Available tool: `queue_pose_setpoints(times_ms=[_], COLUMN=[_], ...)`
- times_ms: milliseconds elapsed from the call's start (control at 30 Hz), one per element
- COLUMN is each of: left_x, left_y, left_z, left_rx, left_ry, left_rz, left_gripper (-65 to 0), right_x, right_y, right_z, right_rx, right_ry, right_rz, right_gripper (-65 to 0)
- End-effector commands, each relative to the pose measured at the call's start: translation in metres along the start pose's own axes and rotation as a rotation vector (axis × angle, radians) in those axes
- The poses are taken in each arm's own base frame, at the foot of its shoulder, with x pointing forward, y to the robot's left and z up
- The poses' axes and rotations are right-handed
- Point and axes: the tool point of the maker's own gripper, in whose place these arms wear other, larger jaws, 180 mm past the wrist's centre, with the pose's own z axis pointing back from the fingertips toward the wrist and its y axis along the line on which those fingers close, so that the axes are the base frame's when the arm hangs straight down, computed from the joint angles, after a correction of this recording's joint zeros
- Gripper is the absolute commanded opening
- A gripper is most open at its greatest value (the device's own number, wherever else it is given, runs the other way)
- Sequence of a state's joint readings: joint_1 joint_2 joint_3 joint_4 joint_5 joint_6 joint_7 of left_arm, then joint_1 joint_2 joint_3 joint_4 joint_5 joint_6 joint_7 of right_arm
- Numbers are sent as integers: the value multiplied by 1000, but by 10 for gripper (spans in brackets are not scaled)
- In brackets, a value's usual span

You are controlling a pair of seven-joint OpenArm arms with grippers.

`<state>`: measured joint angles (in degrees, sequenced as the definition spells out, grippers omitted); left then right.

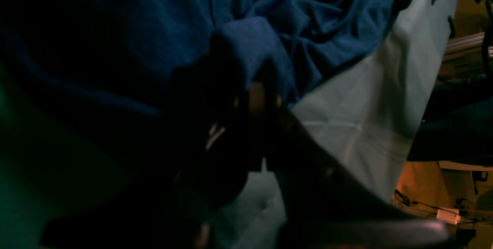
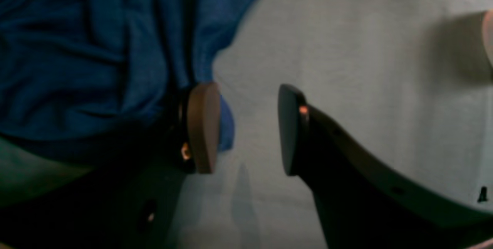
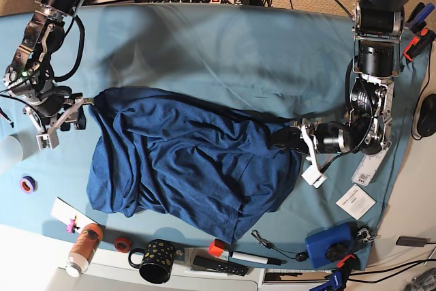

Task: Layout the t-shirt on the table in an organized manner, then fold the t-shirt properly
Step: 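Lower the lifted shirt onto the table with both grippers, spreading it, then release the shirt with the right gripper and move it to the collar edge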

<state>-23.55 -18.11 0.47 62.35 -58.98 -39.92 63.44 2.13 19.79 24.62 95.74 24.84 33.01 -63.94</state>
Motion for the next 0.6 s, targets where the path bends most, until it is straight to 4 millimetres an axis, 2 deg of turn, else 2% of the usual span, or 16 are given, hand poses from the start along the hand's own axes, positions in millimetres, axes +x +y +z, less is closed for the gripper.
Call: queue_pose_setpoints(times_ms=[0,133,267,367,567], left_x=[24,24,24,24,24], left_y=[-2,-2,-2,-2,-2], left_z=[7,7,7,7,7], left_rx=[-3,-2,-2,-1,-1], left_ry=[-55,-54,-53,-53,-53], left_rz=[-32,-32,-33,-33,-33], left_gripper=[-650,-650,-650,-650,-650], right_x=[17,5,-11,-35,-82], right_y=[-8,-1,33,51,61], right_z=[7,7,13,19,26], right_rx=[-22,19,209,294,324], right_ry=[-43,-4,-33,13,128], right_rz=[14,7,-22,-40,-62], right_gripper=[-396,-396,-396,-396,-397])
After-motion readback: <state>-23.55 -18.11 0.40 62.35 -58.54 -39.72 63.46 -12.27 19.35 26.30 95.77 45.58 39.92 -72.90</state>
